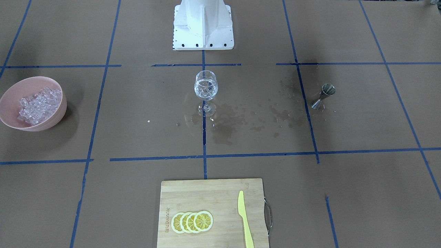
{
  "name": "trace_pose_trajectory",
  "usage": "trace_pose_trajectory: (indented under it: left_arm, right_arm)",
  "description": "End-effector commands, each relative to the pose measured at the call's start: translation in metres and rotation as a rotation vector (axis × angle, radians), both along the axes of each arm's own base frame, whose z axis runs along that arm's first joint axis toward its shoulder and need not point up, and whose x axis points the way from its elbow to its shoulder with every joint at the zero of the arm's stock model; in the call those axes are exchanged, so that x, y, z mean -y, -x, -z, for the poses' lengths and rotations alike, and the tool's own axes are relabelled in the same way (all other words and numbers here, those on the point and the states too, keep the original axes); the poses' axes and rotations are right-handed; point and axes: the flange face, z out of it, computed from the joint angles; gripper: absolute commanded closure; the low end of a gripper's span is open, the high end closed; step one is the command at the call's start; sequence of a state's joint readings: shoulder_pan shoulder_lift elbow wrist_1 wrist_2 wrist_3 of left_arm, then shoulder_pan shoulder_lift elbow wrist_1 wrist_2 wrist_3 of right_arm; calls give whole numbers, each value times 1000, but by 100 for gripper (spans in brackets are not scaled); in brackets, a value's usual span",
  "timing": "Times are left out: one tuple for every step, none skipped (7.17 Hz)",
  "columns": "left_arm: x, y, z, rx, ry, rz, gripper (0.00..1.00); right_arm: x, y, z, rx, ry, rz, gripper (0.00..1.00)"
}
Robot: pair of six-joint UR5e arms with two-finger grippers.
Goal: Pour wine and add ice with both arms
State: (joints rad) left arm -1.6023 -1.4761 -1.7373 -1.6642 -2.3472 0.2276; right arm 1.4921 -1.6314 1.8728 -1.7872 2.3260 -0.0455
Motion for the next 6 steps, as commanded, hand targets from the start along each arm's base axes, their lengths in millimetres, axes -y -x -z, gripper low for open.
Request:
trace_pose_trajectory:
  left_arm:
    - [12,0,6,7,-29,1,0]
    - [16,0,-4,4,-17,-1,0]
    - [14,1,-2,8,-16,3,0]
    - [15,1,3,10,-27,3,0]
    - [11,2,-3,13,-18,4,0]
    - [8,3,-5,19,-11,6,0]
  right_arm:
    - [-3,-10,5,-1,-5,-26,0]
    - [-6,-10,6,3,-1,-27,0]
    - [-9,-10,3,5,5,-28,0]
    - [-11,-10,0,5,16,-27,0]
    - [-17,-10,-5,6,23,-24,0]
    - [-17,-11,-8,4,29,-24,0]
